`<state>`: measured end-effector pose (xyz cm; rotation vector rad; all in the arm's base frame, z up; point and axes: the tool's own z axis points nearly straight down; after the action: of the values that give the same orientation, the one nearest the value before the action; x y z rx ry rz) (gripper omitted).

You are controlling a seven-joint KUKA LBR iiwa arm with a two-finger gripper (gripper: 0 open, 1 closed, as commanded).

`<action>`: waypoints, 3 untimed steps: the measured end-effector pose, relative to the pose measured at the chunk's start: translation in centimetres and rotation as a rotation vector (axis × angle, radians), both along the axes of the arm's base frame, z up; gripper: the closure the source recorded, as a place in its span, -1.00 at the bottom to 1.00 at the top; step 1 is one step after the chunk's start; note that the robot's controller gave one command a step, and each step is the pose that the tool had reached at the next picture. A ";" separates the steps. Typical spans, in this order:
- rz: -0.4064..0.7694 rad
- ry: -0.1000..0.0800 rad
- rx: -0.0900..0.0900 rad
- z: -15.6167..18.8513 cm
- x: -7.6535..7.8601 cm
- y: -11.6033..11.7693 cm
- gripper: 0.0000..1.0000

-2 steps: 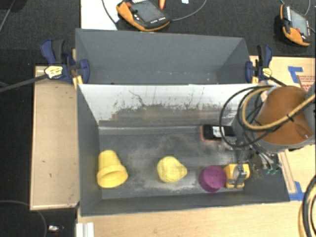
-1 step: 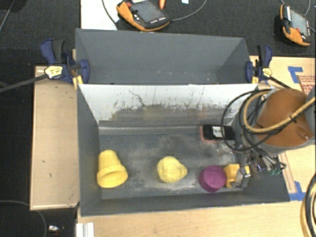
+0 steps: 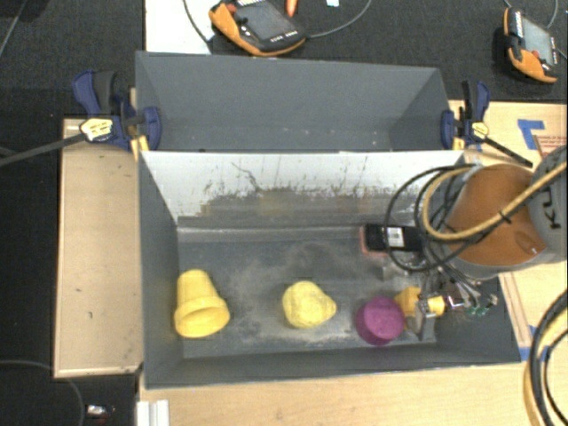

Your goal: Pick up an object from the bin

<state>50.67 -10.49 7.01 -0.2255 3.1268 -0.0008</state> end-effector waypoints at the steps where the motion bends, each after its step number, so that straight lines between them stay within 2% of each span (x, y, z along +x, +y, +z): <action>1: 0.113 -0.001 -0.001 1.3 3.3 -1.7 -1.00; 2: -0.002 -0.002 0.000 0.0 0.5 -0.9 1.00; 3: -0.001 -0.002 0.000 0.0 0.5 -0.9 1.00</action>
Offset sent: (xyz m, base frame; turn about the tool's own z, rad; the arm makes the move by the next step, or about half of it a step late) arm 0.0047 -0.0090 -0.0001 0.0017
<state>51.19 -11.42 7.02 -0.2241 3.1249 -0.0007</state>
